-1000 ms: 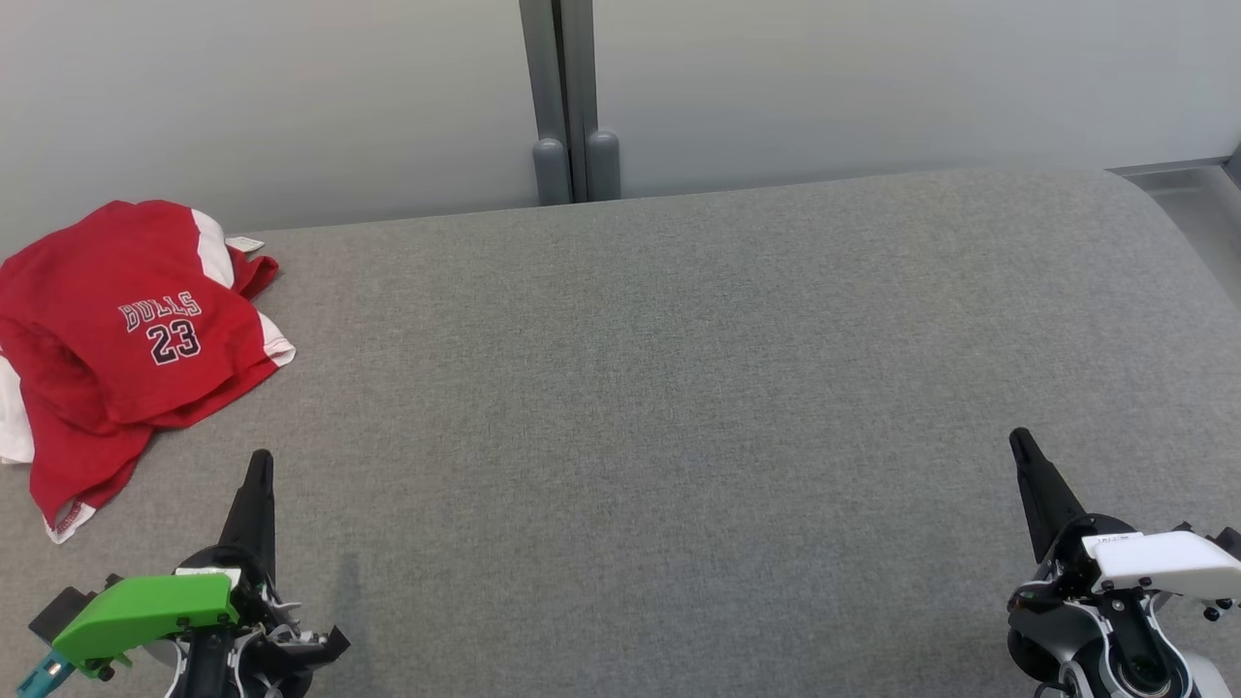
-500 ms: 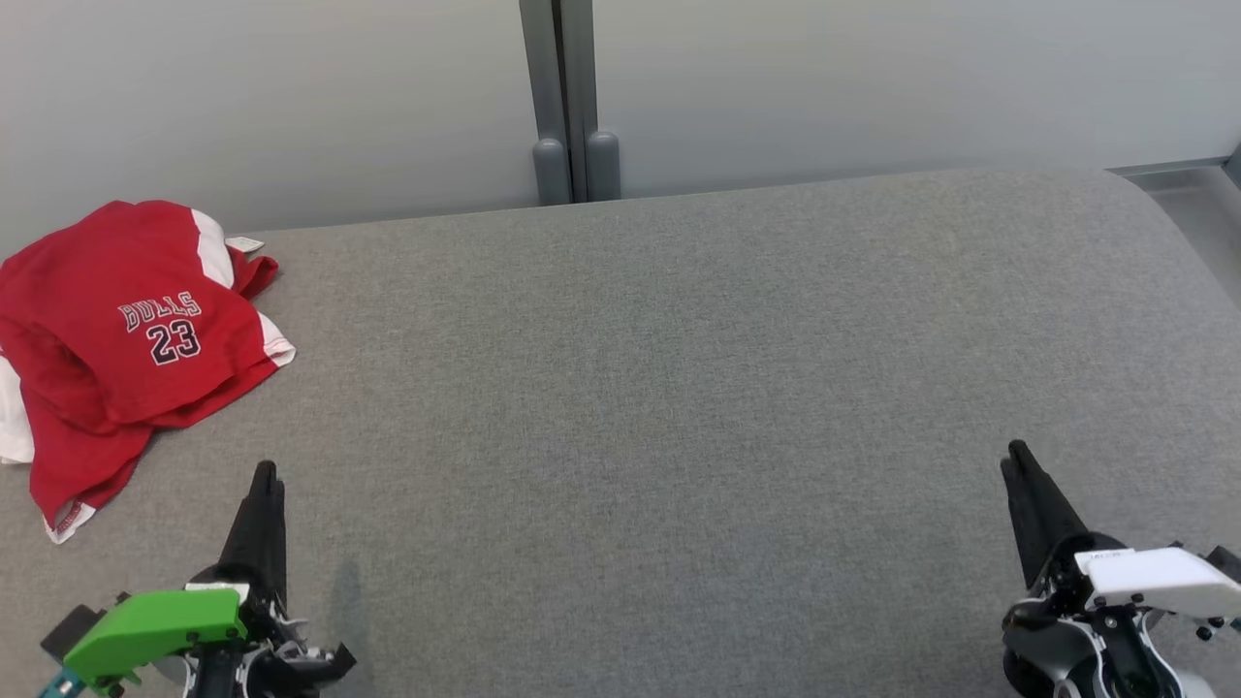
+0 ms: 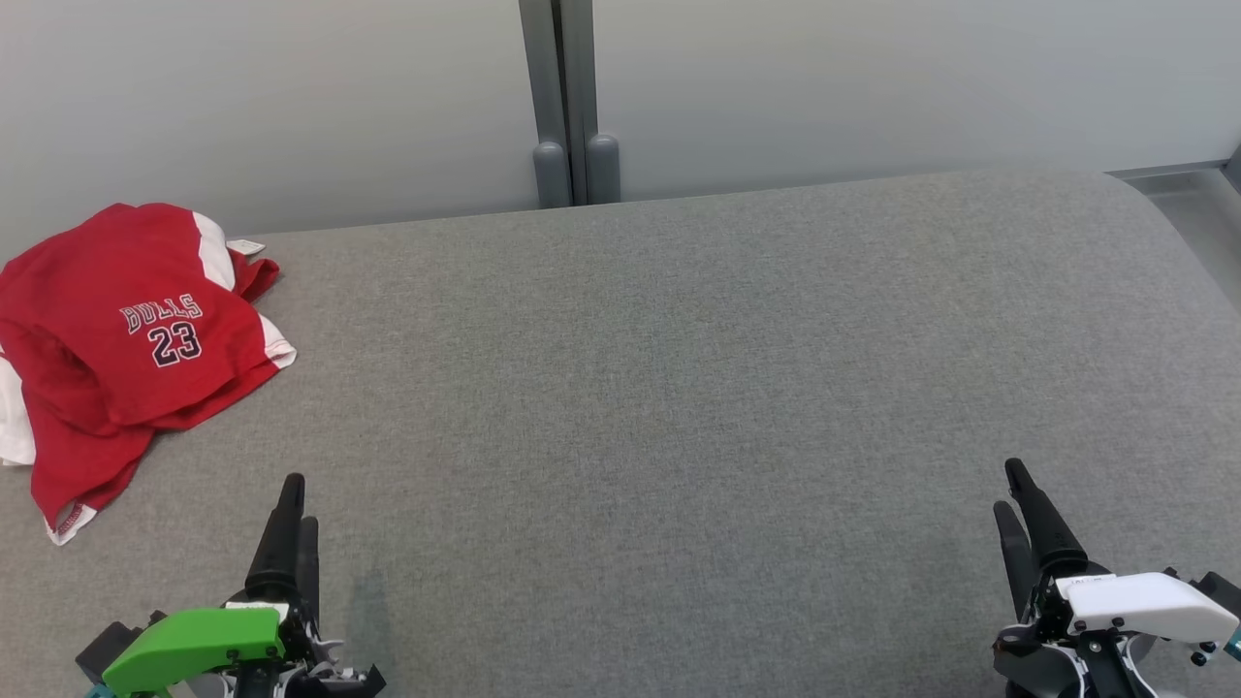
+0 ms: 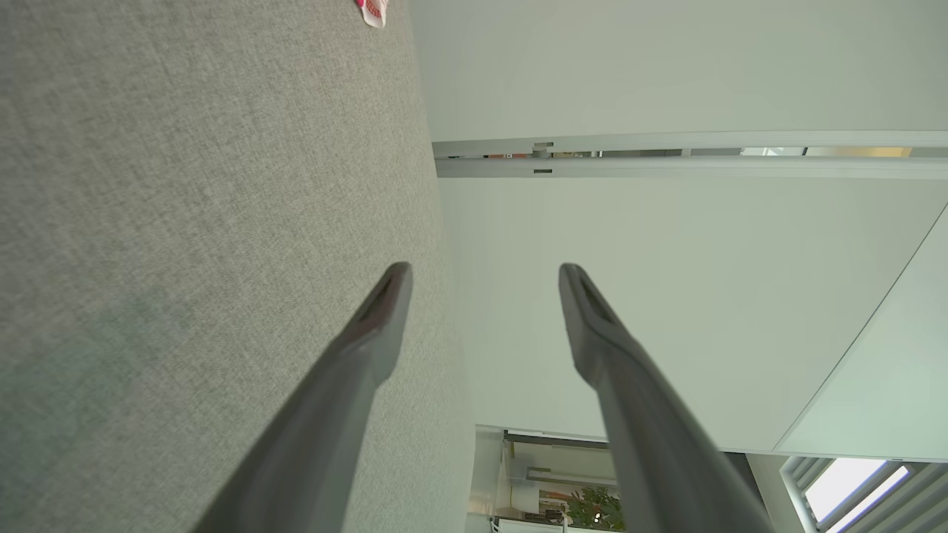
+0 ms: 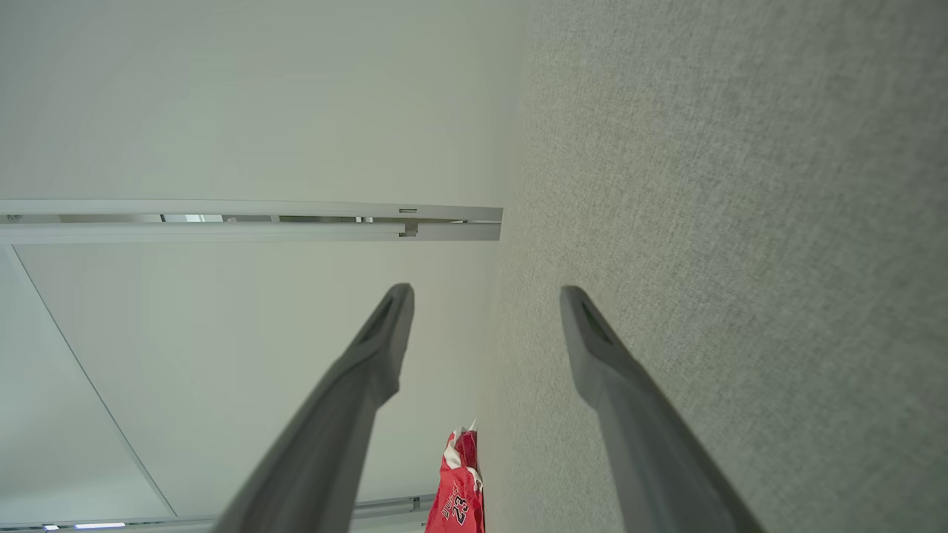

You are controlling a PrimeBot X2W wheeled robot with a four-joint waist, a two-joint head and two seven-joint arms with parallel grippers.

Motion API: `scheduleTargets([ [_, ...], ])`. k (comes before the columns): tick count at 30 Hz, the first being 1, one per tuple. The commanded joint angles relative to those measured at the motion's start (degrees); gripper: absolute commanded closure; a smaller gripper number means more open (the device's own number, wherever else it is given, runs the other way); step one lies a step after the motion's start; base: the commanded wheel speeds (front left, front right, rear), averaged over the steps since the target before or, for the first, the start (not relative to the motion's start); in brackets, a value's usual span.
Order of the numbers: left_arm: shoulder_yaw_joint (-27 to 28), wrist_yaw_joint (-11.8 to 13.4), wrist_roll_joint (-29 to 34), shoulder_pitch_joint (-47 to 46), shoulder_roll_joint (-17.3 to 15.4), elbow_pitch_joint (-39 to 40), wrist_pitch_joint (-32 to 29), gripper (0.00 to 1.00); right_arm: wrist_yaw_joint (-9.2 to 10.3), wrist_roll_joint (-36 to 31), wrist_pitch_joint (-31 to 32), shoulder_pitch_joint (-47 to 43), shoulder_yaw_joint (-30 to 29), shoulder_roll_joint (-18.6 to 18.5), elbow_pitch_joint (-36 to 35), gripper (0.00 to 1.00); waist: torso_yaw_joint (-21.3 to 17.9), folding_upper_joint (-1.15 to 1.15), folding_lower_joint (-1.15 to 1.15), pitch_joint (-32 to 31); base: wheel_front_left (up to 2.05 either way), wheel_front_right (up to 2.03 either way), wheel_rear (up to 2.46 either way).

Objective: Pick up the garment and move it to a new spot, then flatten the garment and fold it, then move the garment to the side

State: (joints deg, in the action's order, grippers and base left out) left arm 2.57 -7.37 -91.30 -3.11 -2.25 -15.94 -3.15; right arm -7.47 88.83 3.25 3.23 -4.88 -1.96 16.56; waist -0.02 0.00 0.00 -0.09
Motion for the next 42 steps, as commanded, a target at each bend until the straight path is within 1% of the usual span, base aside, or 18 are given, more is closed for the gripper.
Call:
scheduleTargets([
  [1,-0.52,-0.03,1.18,-0.5,-0.26,1.21,0.7,0.0,0.0,-1.35,-0.72,0.51,-0.02,-0.38,-0.83,0.0,0.0,0.0,0.0,-0.04,0.0,0.0,0.0],
  [6,-1.04,-0.04,3.51,-0.37,-0.29,1.39,1.94,0.0,-0.01,-5.52,-1.97,0.45,-0.15,-0.43,-1.02,0.0,0.01,0.0,0.0,-0.16,0.0,0.0,0.0],
  [12,-1.67,0.53,8.98,-0.65,-0.34,2.56,3.36,0.0,-0.01,-13.24,-3.39,0.31,-0.67,-0.49,-2.64,0.0,0.03,0.0,0.0,-0.27,0.0,0.0,0.0],
  [19,-3.3,1.71,18.85,-1.03,-0.39,5.78,4.94,0.0,-0.01,-23.66,-5.0,0.07,-0.49,-0.55,-5.26,0.0,0.07,0.0,0.0,-0.31,0.0,0.0,0.0],
  [27,-5.52,3.33,29.51,-0.55,-0.44,8.1,6.56,0.0,-0.01,-33.3,-6.62,-0.6,0.04,-0.62,-7.2,0.0,0.1,0.0,0.0,-0.41,0.0,0.0,0.0],
  [33,-6.48,4.27,36.56,0.29,-0.48,8.55,7.72,0.0,-0.02,-39.64,-7.77,-1.18,-0.06,-0.67,-7.05,0.0,0.1,0.0,0.0,-0.52,0.0,0.0,0.0],
  [42,-7.27,4.65,46.11,1.61,-0.53,8.01,9.35,0.0,-0.02,-49.48,-9.43,-1.71,0.24,-0.73,-6.75,0.0,0.09,0.0,0.0,-0.65,0.0,0.0,0.0],
])
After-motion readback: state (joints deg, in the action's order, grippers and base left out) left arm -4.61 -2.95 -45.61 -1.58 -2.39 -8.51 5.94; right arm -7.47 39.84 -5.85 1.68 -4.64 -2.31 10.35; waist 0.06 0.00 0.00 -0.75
